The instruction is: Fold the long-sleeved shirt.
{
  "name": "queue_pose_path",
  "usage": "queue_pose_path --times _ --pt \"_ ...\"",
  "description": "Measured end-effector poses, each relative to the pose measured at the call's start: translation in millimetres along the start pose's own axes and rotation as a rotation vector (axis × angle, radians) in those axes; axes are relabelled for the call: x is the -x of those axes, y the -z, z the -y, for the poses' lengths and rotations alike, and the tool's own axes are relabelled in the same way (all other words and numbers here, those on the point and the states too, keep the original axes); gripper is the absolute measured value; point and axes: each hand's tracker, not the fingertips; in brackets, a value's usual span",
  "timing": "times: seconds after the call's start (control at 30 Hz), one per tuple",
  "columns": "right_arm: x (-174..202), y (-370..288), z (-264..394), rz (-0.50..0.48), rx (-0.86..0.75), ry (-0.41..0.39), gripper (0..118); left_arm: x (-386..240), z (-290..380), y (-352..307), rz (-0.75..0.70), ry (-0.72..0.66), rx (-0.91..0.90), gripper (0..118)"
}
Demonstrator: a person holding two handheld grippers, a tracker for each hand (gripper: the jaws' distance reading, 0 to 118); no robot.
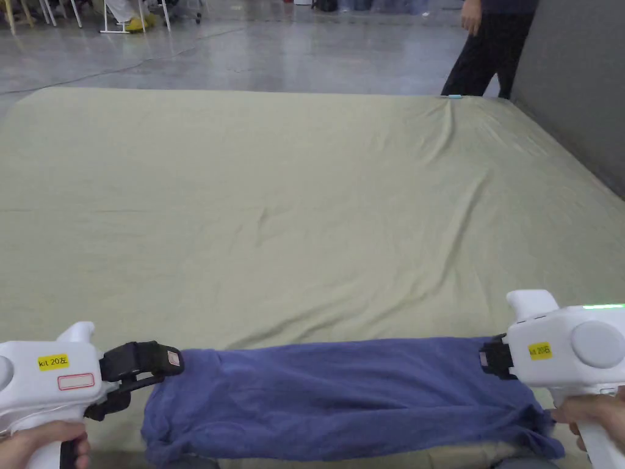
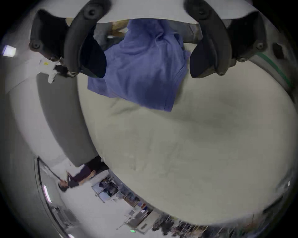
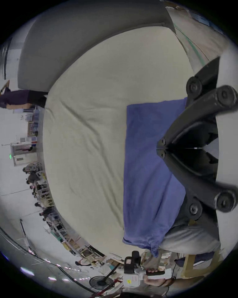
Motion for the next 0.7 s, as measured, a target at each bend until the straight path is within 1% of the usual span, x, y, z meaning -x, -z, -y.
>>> queue_pose_path --times 0.07,0.17,0.2,0.23,0.27,0.33,0.4,0.47,0.53,0.57,0.6,0.63,0.67,0.7 --pt "1 3 3 -0.01 0.009 0.001 0 18 0 11 0.045 -0.082 0.022 105" --pt "3 4 4 -0.012 0.016 -0.009 0 42 5 32 0.187 -0.16 0.064 105" --pt "4 4 4 -0.012 0.017 -0.01 0 44 6 41 0.222 -0.16 0.094 105" --pt "4 4 4 -0.013 0.017 -0.009 0 45 9 49 0.197 -0.163 0.087 104" --pt "4 4 4 -0.014 0.016 -0.008 0 44 12 53 0.221 -0.158 0.079 104" --pt "3 5 4 -0.017 0.017 -0.003 0 40 11 63 0.351 -0.176 0.082 104" --pt "3 5 5 -0.02 0.019 -0.002 0 38 14 80 0.415 -0.237 0.113 104" --pt "2 6 5 -0.021 0.022 0.001 0 31 10 88 0.407 -0.213 0.101 104" --pt "3 6 6 -0.019 0.024 0.001 0 22 8 98 0.439 -0.194 0.11 103" --pt "2 7 6 -0.019 0.027 0.001 0 18 8 103 0.455 -0.193 0.124 98" --pt "2 7 6 -0.019 0.03 0.001 0 15 5 105 0.455 -0.182 0.136 78" --pt "2 7 7 -0.017 0.031 0.002 0 11 6 107 0.439 -0.155 0.139 47" --pt "2 8 7 -0.015 0.033 0.004 0 6 7 110 0.365 -0.099 0.137 11" --pt "0 9 7 -0.012 0.035 0.004 0 1 8 114 0.268 -0.041 0.142 10"
